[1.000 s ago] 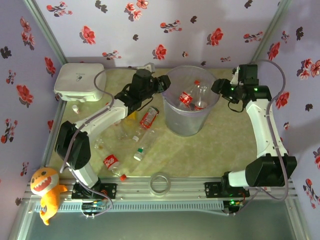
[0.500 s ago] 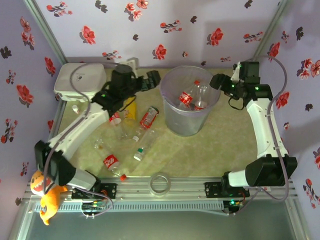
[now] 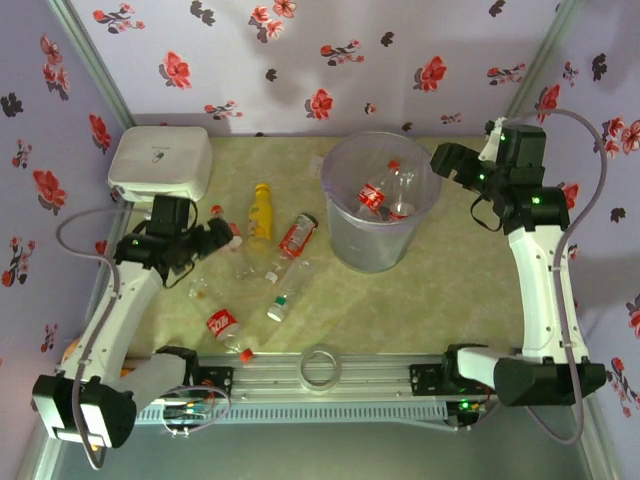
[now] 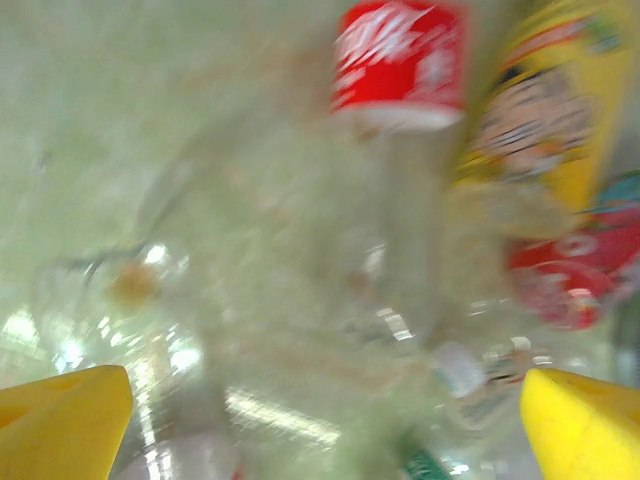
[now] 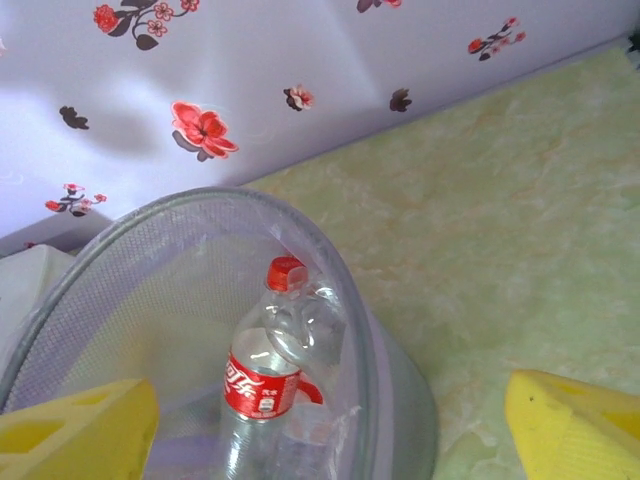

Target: Put the plastic bottles in the bin

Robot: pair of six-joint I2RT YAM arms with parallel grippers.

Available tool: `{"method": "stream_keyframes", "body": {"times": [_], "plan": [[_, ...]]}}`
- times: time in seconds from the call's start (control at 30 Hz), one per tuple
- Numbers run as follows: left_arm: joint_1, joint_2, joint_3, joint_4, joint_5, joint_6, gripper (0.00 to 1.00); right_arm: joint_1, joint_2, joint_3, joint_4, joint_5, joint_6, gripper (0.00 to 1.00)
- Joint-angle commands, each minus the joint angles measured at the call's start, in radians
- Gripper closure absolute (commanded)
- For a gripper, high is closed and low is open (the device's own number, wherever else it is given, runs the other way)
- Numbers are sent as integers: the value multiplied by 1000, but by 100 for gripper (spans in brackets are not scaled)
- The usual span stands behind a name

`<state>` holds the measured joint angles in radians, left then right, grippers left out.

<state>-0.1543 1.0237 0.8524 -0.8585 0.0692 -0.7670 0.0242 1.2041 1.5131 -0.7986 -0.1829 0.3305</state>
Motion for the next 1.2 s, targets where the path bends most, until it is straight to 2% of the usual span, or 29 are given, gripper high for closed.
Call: {"method": "stream_keyframes", "body": {"times": [0.0, 0.17, 0.47, 0.7, 0.87, 0.93, 1.17], "plan": [[25, -14, -76, -11, 74, -58, 0, -9, 6, -6, -41, 37, -61, 9], [39, 2, -146, -8, 46, -50, 0, -14, 1, -17, -38, 44, -79, 9], [59, 61, -274, 132, 40, -61, 5, -17, -8, -31, -24, 46, -71, 9], [75, 83, -320, 216, 37, -70, 17, -17, -24, -61, -15, 55, -58, 9], [78, 73, -326, 233, 14, -69, 38, -17, -35, -79, -19, 60, -42, 9], [79, 81, -320, 230, 14, -61, 43, -17, -42, -85, -22, 68, -40, 9], [87, 51, -273, 197, 9, -41, 54, -17, -35, -72, -22, 46, -38, 9]]}}
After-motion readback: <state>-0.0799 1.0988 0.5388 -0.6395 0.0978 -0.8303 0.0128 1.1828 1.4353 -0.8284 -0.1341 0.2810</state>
